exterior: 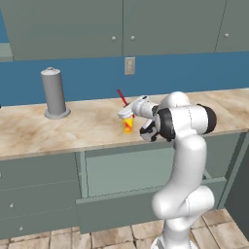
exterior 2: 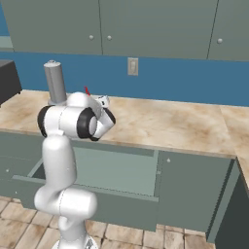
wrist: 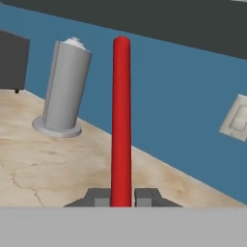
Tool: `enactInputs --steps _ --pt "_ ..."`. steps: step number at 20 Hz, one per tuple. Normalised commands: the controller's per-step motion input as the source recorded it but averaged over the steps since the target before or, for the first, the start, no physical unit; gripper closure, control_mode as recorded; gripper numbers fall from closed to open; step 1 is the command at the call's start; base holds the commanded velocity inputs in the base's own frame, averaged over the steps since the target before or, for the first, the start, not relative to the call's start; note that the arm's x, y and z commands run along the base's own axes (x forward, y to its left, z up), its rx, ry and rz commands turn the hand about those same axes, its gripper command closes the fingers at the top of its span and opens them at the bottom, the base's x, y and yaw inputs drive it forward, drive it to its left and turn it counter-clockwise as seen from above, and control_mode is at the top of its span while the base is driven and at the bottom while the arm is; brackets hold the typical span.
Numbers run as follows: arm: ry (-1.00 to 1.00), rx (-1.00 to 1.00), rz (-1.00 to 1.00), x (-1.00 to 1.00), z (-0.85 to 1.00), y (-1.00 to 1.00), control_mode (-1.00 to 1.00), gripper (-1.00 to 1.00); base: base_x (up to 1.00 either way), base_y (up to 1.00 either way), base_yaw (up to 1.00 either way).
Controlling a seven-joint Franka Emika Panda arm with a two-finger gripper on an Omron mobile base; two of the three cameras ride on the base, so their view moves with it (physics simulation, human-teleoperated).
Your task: Pick up the straw from the left drawer and put it inside the smoothie cup.
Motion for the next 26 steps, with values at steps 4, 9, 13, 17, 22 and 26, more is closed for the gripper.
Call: enactInputs --steps 4,9,13,17,22,26 --pt "-0.16 0.09 0.07 0.19 -0.48 -0.11 -1.00 1.00 0.00 0.00 0.00" --pt "-0.11 0.19 0.05 0.29 -0.48 -0.23 -1.00 1.00 0.00 0.00 0.00" --pt "-0.12 0.22 0.05 0.24 -0.48 -0.30 -1.00 1.00 0.00 0.00 0.00" --pt "-0.15 0.25 0.07 0.20 -0.43 -0.39 -1.00 1.00 0.00 0.00 0.00" --pt "-0.20 0.22 0.09 0.05 -0.44 -0.43 -1.00 1.00 0.00 0.00 0.00" --pt "-0.22 0.20 0.11 0.01 -0.56 -0.42 -1.00 1.00 0.00 0.00 0.00"
